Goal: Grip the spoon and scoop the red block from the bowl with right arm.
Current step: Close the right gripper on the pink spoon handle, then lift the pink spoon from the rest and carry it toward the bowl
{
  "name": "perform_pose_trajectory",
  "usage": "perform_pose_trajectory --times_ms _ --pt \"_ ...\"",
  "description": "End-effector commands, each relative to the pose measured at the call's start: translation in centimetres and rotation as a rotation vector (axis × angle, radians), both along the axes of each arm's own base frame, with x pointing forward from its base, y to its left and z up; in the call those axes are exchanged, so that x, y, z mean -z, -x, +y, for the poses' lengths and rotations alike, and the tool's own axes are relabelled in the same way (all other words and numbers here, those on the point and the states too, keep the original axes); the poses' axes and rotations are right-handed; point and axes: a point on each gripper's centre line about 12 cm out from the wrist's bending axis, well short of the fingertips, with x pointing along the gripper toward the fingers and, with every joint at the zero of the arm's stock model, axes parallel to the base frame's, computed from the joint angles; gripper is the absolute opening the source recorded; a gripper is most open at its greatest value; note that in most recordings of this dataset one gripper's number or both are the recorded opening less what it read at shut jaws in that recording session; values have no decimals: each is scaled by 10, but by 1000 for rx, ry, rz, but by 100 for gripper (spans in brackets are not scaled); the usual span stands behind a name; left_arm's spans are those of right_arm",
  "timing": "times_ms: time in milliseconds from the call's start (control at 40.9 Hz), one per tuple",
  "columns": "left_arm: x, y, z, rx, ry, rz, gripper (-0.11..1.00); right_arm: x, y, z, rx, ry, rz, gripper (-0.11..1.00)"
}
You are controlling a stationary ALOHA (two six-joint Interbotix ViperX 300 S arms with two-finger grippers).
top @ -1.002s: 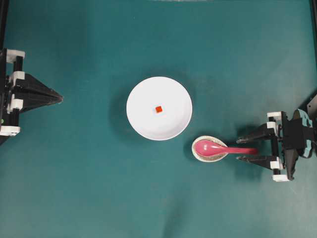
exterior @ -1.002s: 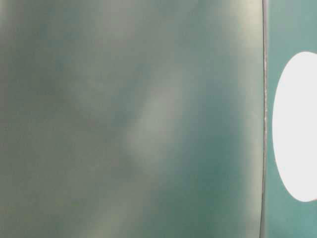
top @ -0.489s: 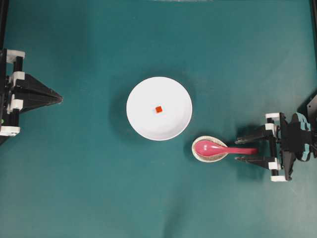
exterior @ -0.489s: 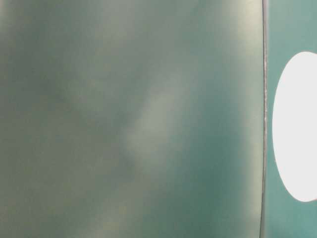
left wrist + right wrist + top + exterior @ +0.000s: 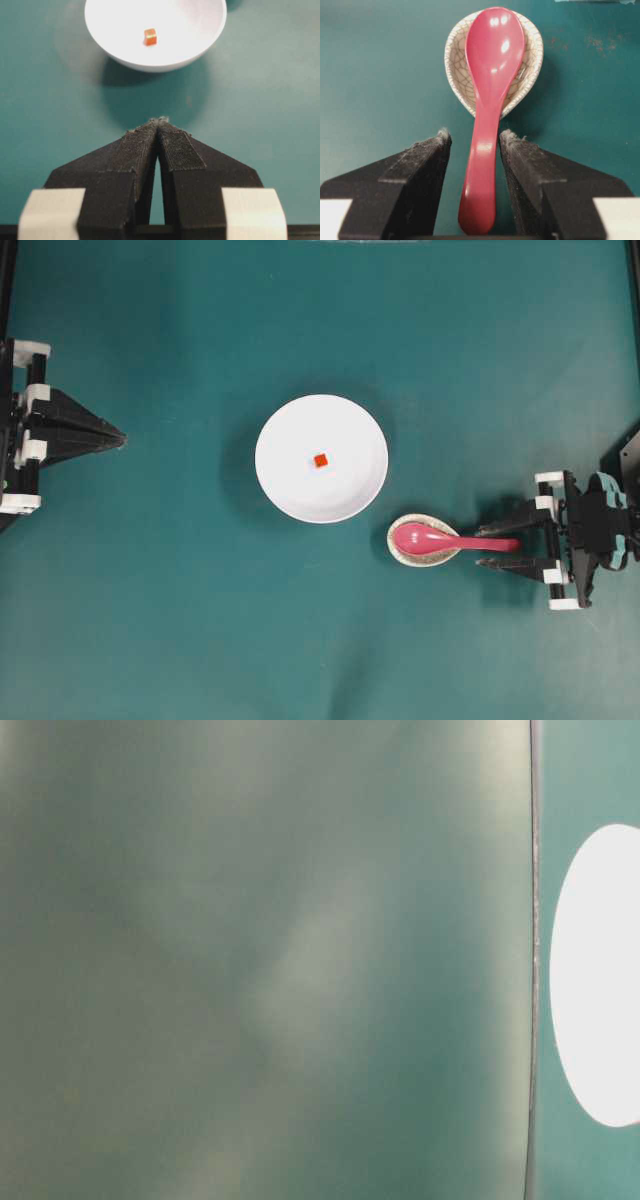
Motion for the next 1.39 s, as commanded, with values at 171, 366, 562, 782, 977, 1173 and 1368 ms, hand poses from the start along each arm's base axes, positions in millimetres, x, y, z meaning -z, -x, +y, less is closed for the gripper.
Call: perform_pose_trajectory --times_ms 171,366,562,782,977,1173,1368 --pt "-3 -2 1 -2 -5 -6 0 1 -5 4 7 -3 -10 50" --pt "-3 -2 1 -3 -2 -6 0 0 -6 0 34 0 -27 50" --pt "-3 -2 1 -3 -2 -6 0 0 -6 0 38 -1 -30 50" --pt "-3 -2 1 -3 -2 -6 0 -1 -6 0 40 -2 -40 47" --pt "-2 -2 1 -3 -2 -5 0 -2 -6 -1 38 3 -49 33" --pt "-2 -2 1 -3 -2 -5 0 -2 -6 -1 38 4 -49 26" --pt "-2 -2 1 -2 -3 -4 0 -3 -6 0 38 2 -51 25"
